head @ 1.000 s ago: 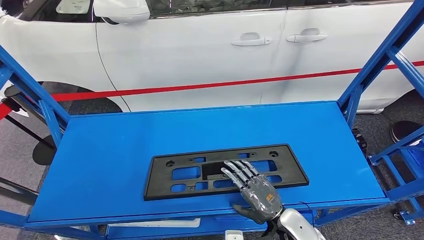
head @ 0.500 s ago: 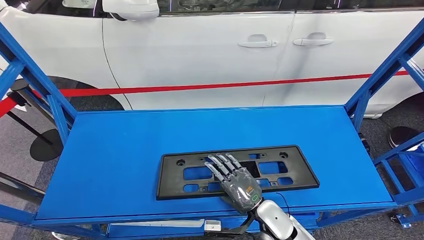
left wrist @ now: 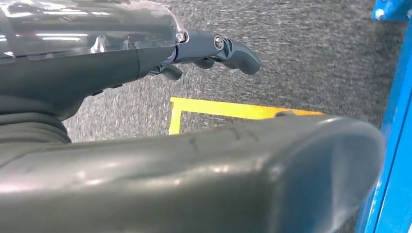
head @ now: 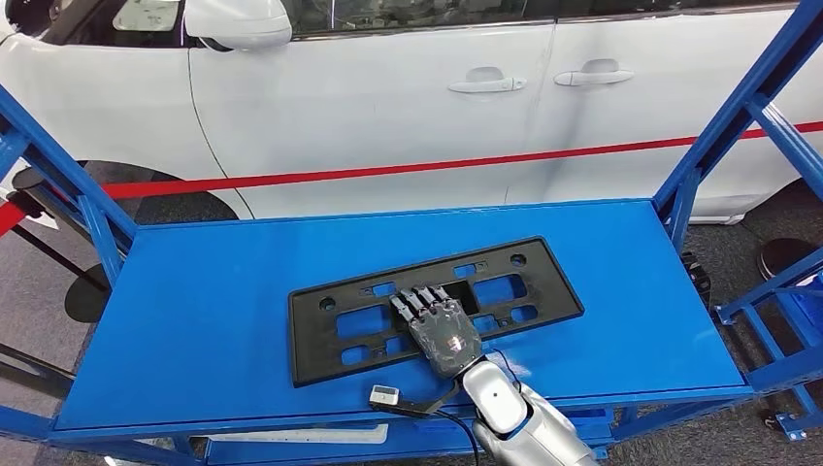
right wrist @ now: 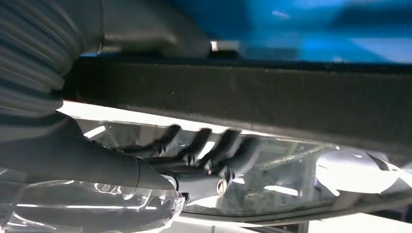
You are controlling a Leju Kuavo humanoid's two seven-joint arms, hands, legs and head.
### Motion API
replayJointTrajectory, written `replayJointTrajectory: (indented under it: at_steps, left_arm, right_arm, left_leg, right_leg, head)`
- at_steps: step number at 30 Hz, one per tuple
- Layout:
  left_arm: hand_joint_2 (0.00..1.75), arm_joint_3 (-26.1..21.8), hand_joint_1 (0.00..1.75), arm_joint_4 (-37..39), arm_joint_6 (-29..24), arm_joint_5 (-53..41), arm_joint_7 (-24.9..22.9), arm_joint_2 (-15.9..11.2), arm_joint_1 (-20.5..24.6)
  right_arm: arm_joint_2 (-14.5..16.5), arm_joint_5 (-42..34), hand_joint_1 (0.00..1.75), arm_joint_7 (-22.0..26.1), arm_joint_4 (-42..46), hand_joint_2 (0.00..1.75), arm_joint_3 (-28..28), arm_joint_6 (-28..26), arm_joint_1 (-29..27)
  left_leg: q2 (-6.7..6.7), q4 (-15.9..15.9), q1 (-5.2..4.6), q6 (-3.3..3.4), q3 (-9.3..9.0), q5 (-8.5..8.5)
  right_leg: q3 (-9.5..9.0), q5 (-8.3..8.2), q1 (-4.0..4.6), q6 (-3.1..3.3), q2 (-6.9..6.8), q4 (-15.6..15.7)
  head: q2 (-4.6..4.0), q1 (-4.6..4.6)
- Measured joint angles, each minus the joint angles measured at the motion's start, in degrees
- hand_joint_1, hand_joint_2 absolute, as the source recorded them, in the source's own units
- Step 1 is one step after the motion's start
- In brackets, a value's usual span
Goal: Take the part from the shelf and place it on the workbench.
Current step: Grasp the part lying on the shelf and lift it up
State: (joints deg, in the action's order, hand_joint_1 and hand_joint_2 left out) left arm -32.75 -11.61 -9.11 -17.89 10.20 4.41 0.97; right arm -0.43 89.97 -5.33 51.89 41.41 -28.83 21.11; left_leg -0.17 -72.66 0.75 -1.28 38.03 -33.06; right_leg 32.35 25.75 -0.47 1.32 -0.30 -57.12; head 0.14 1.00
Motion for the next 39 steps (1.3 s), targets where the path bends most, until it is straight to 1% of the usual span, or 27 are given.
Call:
replayJointTrajectory:
  at_steps: [2, 3, 4, 5, 8, 10, 12, 13, 14, 15, 16, 17, 19, 20, 21, 23, 24, 25, 26, 28, 29, 30, 31, 33, 34, 35, 39]
  left_arm:
    - [0.00, -0.3, 0.00, 0.0, 0.0, -0.1, 0.1, -0.1, 0.0]
    - [0.00, -0.4, 0.00, 0.0, 0.1, -0.1, 0.2, -0.1, 0.0]
    - [0.00, -0.5, 0.00, 0.0, 0.2, -0.1, 0.2, -0.1, 0.0]
    - [0.00, -0.5, 0.00, 0.0, 0.3, -0.1, 0.3, -0.1, 0.0]
    - [0.00, -0.6, 0.00, 0.0, 0.7, -0.2, 1.4, -0.1, -0.1]
    - [0.87, -0.8, 0.00, 0.0, 0.8, -0.3, 2.4, -0.2, -0.1]
    - [1.75, -1.0, 0.00, 0.0, 0.9, -0.3, 3.2, -0.2, 0.0]
    - [1.75, -1.2, 0.00, 0.0, 1.0, -0.3, 3.5, -0.2, -0.1]
    - [1.75, -1.4, 0.00, 0.0, 0.9, -0.2, 3.6, -0.2, -0.1]
    - [1.75, -1.7, 0.00, 0.0, 0.7, 0.0, 3.6, -0.2, -0.1]
    - [1.75, -1.9, 0.00, 0.0, 0.5, 0.2, 3.5, -0.2, -0.1]
    - [1.75, -2.2, 0.00, 0.0, 0.3, 0.4, 3.2, -0.2, -0.1]
    - [1.75, -2.9, 0.00, 0.0, 0.3, 1.1, 2.6, -0.1, -0.1]
    - [1.75, -3.3, 0.00, 0.0, 0.5, 1.5, 2.3, 0.0, -0.1]
    - [1.75, -3.7, 0.00, 0.0, 1.1, 1.9, 2.1, 0.0, -0.1]
    - [1.75, -4.8, 0.00, 0.0, 2.6, 2.9, 2.0, 0.0, -0.2]
    - [1.75, -5.5, 0.00, 0.0, 3.6, 3.5, 2.2, 0.0, -0.3]
    - [1.75, -6.2, 0.00, 0.0, 4.6, 4.2, 2.6, -0.1, -0.5]
    - [1.75, -6.9, 0.00, 0.0, 5.8, 4.9, 3.2, -0.1, -0.6]
    - [1.75, -8.5, 0.00, 0.0, 8.2, 6.3, 4.8, -0.1, -0.7]
    - [1.75, -9.2, 0.00, 0.0, 9.0, 6.7, 5.7, -0.2, -0.7]
    - [1.75, -9.8, 0.00, 0.0, 9.2, 6.7, 6.7, -0.2, -0.7]
    - [1.75, -10.2, 0.00, 0.0, 8.8, 6.4, 7.7, -0.3, -0.7]
    - [1.75, -10.7, 0.00, 0.0, 7.3, 5.4, 9.6, -0.5, -0.6]
    - [1.75, -10.8, 0.00, 0.0, 6.6, 4.9, 10.5, -0.5, -0.6]
    - [1.75, -10.9, 0.00, 0.0, 6.1, 4.4, 11.5, -0.5, -0.5]
    - [1.75, -10.9, 0.00, 0.0, 5.7, 2.8, 14.1, -0.5, -0.3]
  right_arm:
    - [0.0, 0.0, 1.67, -0.5, -1.0, 1.75, 0.0, -0.3, 0.4]
    - [0.0, 0.0, 1.70, -0.7, -1.4, 1.75, 0.0, -0.3, 0.5]
    - [0.0, 0.0, 1.73, -0.8, -1.8, 1.75, 0.0, -0.3, 0.6]
    - [0.0, 0.0, 1.75, -0.9, -2.1, 1.75, 0.0, -0.3, 0.7]
    - [0.0, 0.0, 1.75, -1.1, -2.7, 1.75, -0.3, -0.4, 0.8]
    - [0.0, 0.0, 1.75, -1.2, -2.8, 1.75, -0.6, -0.7, 0.8]
    - [-0.1, 0.0, 1.75, -1.1, -2.8, 1.75, -0.8, -1.1, 0.6]
    - [-0.2, 0.0, 1.75, -1.0, -2.9, 1.75, -1.0, -1.4, 0.5]
    - [-0.2, -0.1, 1.75, -0.8, -2.9, 1.75, -1.2, -1.7, 0.4]
    - [-0.2, -0.2, 1.75, -0.5, -2.9, 1.75, -1.4, -2.1, 0.3]
    - [-0.2, -0.4, 1.75, -0.2, -2.9, 1.75, -1.7, -2.5, 0.2]
    - [-0.2, -0.6, 1.75, 0.1, -2.9, 1.75, -1.9, -2.9, 0.2]
    - [-0.2, -2.0, 1.75, 1.3, -2.6, 1.75, -2.4, -3.7, 0.3]
    - [-0.2, -3.9, 1.75, 2.7, -2.2, 1.75, -2.8, -4.1, 0.2]
    - [-0.2, -7.3, 1.75, 5.2, -1.3, 1.75, -3.2, -4.3, -0.1]
    - [-0.4, -18.0, 1.75, 12.5, 2.3, 1.75, -4.4, -3.3, -1.1]
    - [-0.5, -24.7, 1.75, 16.8, 5.0, 1.75, -5.1, -2.1, -1.6]
    - [-0.7, -31.3, 1.75, 20.8, 8.1, 1.75, -5.8, -0.7, -1.9]
    - [-0.9, -37.7, 1.75, 24.7, 11.2, 1.75, -6.4, 0.9, -2.1]
    - [-1.5, -50.4, 1.75, 32.4, 17.5, 1.75, -7.6, 4.4, -2.7]
    - [-1.9, -55.9, 1.75, 35.7, 20.6, 1.75, -8.2, 6.2, -3.3]
    - [-2.3, -61.2, 1.75, 38.7, 23.8, 1.75, -8.8, 8.2, -4.0]
    - [-2.7, -65.9, 1.75, 41.2, 27.2, 1.75, -9.3, 9.8, -4.7]
    - [-3.4, -73.4, 1.75, 44.0, 33.8, 1.75, -9.9, 12.8, -5.9]
    - [-3.7, -76.8, 1.75, 44.6, 37.3, 1.75, -9.9, 14.5, -6.2]
    - [-4.0, -80.1, 1.75, 44.9, 40.5, 1.75, -9.9, 16.8, -6.4]
    - [-4.4, -91.7, 1.75, 45.3, 49.4, 1.75, -10.1, 29.8, -7.2]
  left_leg:
    - [0.03, 7.6, 0.08, 0.13, -3.82, 3.70]
    - [0.03, 11.2, 0.05, 0.33, -5.58, 4.98]
    - [0.01, 13.5, 0.03, 0.61, -6.66, 5.56]
    - [-0.02, 14.4, -0.04, 0.93, -7.00, 5.60]
    - [0.02, 14.7, -0.07, 2.09, -6.93, 6.03]
    - [0.18, 15.1, 0.11, 2.82, -6.94, 6.52]
    - [0.24, 15.1, 0.05, 3.09, -6.69, 6.69]
    - [0.24, 15.1, -0.01, 3.11, -6.61, 6.69]
    - [0.24, 15.1, -0.07, 3.12, -6.59, 6.68]
    - [0.20, 15.1, -0.13, 3.11, -6.65, 6.65]
    - [0.14, 15.1, -0.21, 3.09, -6.76, 6.61]
    - [0.06, 15.1, -0.27, 3.06, -6.88, 6.57]
    - [-0.07, 15.1, -0.41, 2.79, -6.94, 6.45]
    - [-0.10, 15.1, -0.40, 2.57, -6.88, 6.42]
    - [-0.12, 15.2, -0.36, 2.28, -6.83, 6.42]
    - [-0.09, 15.2, -0.27, 1.62, -6.88, 6.30]
    - [-0.06, 14.6, -0.27, 1.31, -6.70, 5.75]
    - [-0.04, 12.9, -0.26, 1.04, -6.03, 4.58]
    - [-0.01, 9.9, -0.17, 0.83, -4.77, 2.84]
    - [-0.02, 2.4, 0.05, 0.36, -1.19, -0.74]
    - [-0.01, -0.2, 0.19, 0.11, 0.12, -1.46]
    - [0.00, -0.7, 0.34, -0.12, 0.47, -0.98]
    - [0.02, 1.1, 0.52, -0.35, -0.33, 0.61]
    - [0.06, 8.4, 0.81, -0.61, -3.75, 4.34]
    - [-0.04, 11.2, 0.80, -0.44, -5.00, 5.38]
    - [-0.14, 12.7, 0.73, -0.16, -5.54, 5.69]
    - [-0.31, 13.2, 0.53, 1.46, -5.38, 5.92]
  right_leg:
    - [0.00, 0.13, -0.02, -0.21, 0.04, -0.4]
    - [0.07, 0.27, 0.10, -0.46, 0.10, -0.7]
    - [0.14, 0.38, 0.20, -0.76, 0.17, -0.9]
    - [0.20, 0.41, 0.31, -1.09, 0.26, -1.0]
    - [0.41, 0.50, 0.29, -2.04, 0.44, -1.2]
    - [1.81, 2.70, 0.16, -2.60, 0.43, -4.2]
    - [5.30, 6.60, 0.07, -3.03, 0.38, -11.6]
    - [7.00, 7.83, 0.06, -3.13, 0.38, -15.0]
    - [8.10, 8.17, 0.06, -3.13, 0.37, -17.2]
    - [7.98, 7.20, 0.09, -2.99, 0.37, -16.8]
    - [6.66, 5.23, 0.16, -2.71, 0.38, -13.9]
    - [4.57, 2.95, 0.31, -2.26, 0.39, -9.5]
    - [1.20, 0.27, 0.75, -1.34, 0.32, -2.4]
    - [0.53, -0.06, 0.97, -1.02, 0.26, -0.7]
    - [0.50, 0.07, 1.13, -0.84, 0.21, -0.5]
    - [0.31, -0.31, 1.02, -0.46, 0.14, 0.2]
    - [0.07, -0.55, 0.82, -0.20, 0.16, 0.7]
    - [-0.16, -0.79, 0.60, 0.04, 0.20, 1.2]
    - [-0.34, -0.93, 0.44, 0.20, 0.24, 1.5]
    - [-0.36, -0.86, 0.43, 0.40, 0.35, 1.4]
    - [-0.35, -0.75, 0.40, 0.36, 0.34, 1.3]
    - [-0.31, -0.61, 0.32, 0.24, 0.33, 1.0]
    - [-0.24, -0.38, 0.17, 0.03, 0.33, 0.7]
    - [0.11, 0.31, -0.07, -0.60, 0.37, -0.5]
    - [0.44, 0.66, -0.09, -0.97, 0.39, -1.2]
    - [0.77, 0.89, -0.01, -1.31, 0.41, -1.7]
    - [1.30, 1.34, -0.20, -2.40, 0.47, -2.4]
  head:
    - [0.00, 0.01]
    - [0.00, 0.00]
    - [0.00, -0.05]
    - [0.01, -0.09]
    - [0.01, -0.16]
    - [0.01, -0.32]
    - [0.01, -0.47]
    - [0.01, -0.48]
    - [0.01, -0.48]
    - [0.01, -0.49]
    - [0.01, -0.49]
    - [0.01, -0.50]
    - [0.01, -0.43]
    - [0.00, -0.42]
    - [0.00, -0.41]
    - [0.00, -0.49]
    - [0.01, -0.47]
    - [0.01, -0.42]
    - [0.01, -0.35]
    - [0.01, -0.32]
    - [0.01, -0.33]
    - [0.00, -0.34]
    - [-0.01, -0.33]
    - [-0.01, -0.31]
    - [-0.01, -0.31]
    - [0.00, -0.32]
    - [-0.01, -0.33]
